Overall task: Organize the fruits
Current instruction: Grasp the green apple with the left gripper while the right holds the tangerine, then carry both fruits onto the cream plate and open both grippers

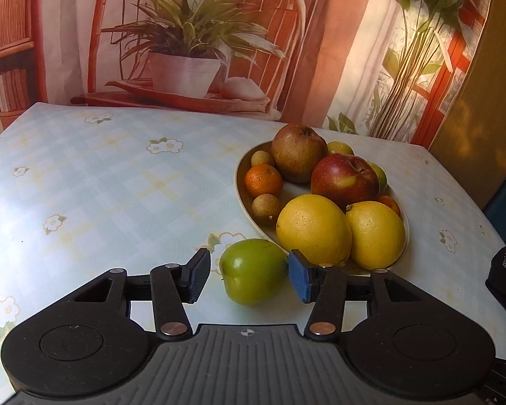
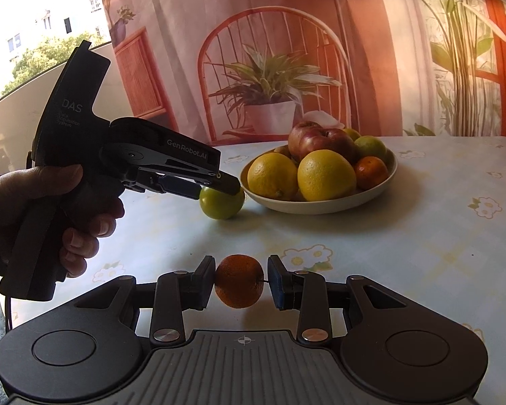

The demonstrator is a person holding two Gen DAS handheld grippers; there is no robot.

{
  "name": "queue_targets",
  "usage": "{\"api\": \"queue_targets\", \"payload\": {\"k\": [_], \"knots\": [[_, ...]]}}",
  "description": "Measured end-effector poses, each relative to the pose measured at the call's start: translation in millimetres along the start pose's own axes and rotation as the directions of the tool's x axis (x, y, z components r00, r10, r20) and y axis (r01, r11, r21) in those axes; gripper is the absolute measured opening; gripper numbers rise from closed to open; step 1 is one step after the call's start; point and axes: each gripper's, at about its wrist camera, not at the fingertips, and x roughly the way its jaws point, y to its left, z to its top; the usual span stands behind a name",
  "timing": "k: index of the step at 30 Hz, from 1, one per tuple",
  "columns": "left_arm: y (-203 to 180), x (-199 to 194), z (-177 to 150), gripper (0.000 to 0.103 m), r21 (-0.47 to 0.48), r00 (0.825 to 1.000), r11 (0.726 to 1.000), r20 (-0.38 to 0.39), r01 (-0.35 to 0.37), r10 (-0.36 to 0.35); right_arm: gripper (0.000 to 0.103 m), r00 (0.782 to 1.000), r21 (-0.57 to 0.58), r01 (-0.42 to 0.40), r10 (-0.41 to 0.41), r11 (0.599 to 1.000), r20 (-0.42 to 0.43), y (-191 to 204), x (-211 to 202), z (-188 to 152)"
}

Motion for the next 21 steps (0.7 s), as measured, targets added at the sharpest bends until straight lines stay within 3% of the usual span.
{"api": "queue_targets", "payload": {"k": [10,21], "knots": [[-2,7,-4,0.050,0.031,0.999,0.999,-0.038,0.030,-0.029,0.031,1.000,0.038,0.010,-0.010,0.999,-0.010,-6,3,0],[16,-32,-23,0.050,-0.008,0.998,0.999,-0.039,0.046,-0.046,0.031,0.999,0.035,0.032,-0.032,0.999,-0.012,-4,4,-2]]}}
